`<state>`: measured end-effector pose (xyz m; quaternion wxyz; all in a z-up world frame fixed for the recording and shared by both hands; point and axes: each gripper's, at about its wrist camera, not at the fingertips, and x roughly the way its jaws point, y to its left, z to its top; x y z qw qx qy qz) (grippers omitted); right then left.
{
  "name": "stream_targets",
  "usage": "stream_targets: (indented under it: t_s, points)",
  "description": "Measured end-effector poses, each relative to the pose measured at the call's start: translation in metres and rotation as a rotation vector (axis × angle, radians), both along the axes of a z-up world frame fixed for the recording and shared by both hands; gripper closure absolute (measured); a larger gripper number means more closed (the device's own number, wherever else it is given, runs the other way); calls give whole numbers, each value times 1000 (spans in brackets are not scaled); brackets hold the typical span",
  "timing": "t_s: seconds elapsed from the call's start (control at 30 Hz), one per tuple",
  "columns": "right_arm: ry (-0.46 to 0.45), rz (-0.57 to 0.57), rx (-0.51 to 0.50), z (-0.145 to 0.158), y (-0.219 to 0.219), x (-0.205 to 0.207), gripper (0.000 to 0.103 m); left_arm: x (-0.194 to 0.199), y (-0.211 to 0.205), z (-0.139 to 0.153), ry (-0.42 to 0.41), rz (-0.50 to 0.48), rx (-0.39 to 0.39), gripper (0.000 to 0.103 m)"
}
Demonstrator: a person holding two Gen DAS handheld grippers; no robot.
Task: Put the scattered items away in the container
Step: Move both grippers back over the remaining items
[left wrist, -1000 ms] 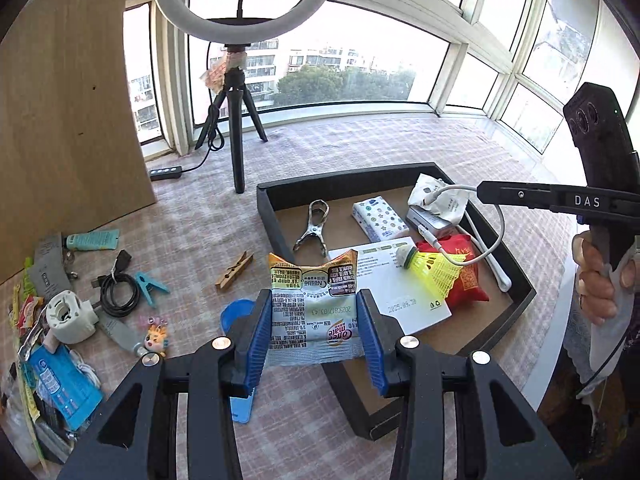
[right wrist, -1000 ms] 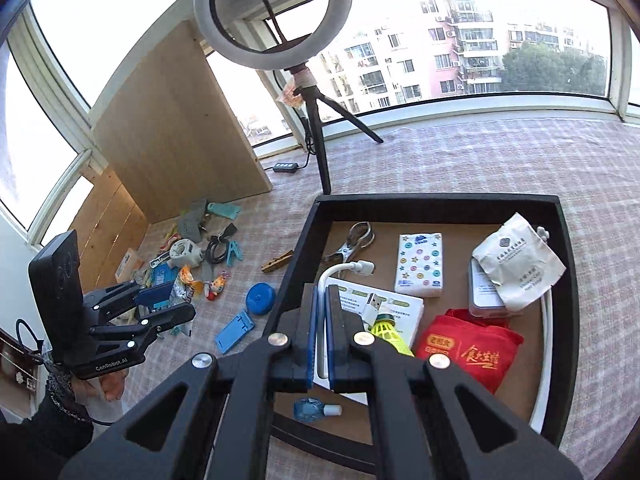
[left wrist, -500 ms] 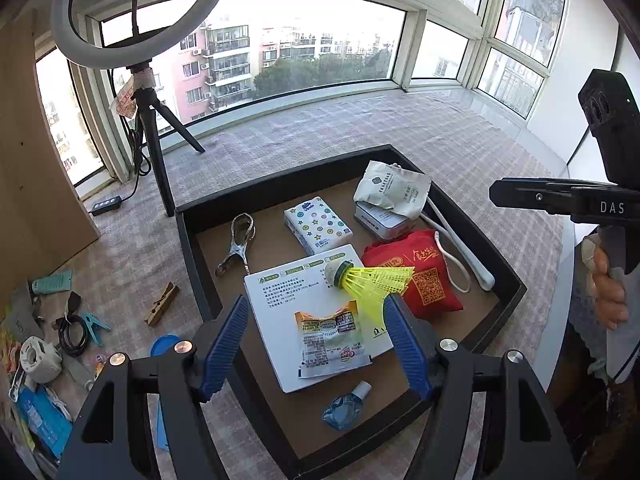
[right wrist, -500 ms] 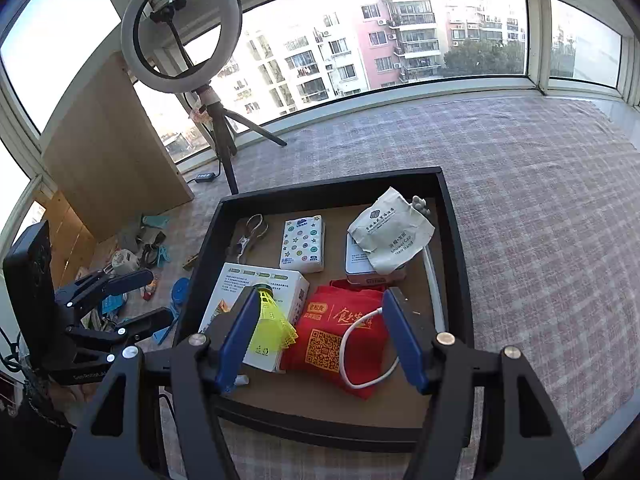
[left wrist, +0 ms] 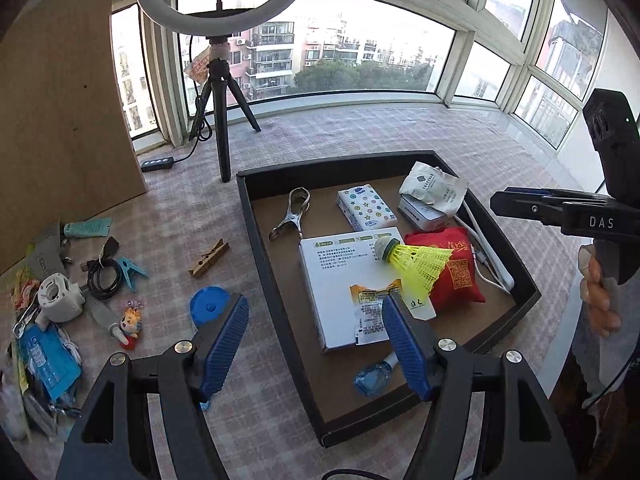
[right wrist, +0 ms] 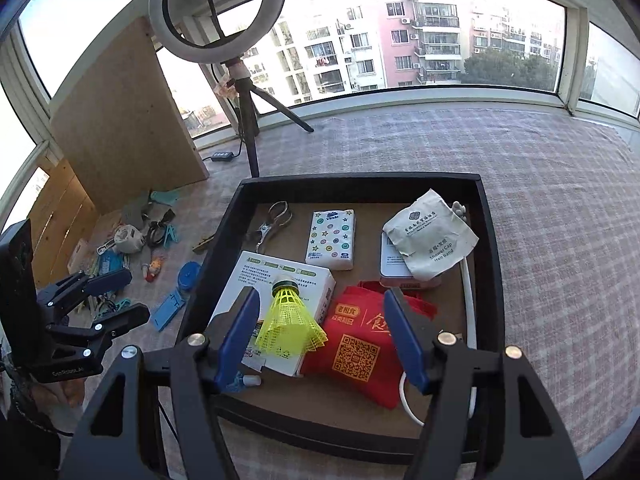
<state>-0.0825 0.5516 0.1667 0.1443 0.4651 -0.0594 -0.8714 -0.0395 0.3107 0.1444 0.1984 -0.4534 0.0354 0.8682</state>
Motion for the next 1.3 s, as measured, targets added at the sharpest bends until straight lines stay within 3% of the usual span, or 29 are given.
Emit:
stream_targets:
  t_s: [0.37,0.67,0.87,1.07,1.3]
  points:
    - [14,159,-20,1,-114,2,40,31,-151,-13,-52,217,-62,37]
    - [94,255,23,5,-214,6,40,63,-298,-12,-40,423,-56,37]
    - [64,268,63,1,-264,-7,40,72,-368,-21,-44,499,-36,37]
    - [24,260,123,-12,-294,-27,40,57,-377,-24,-42,453,-35,38]
    - [-49,270,154,-37,-311,-62,40,14,-322,-28,-78,350,26,37]
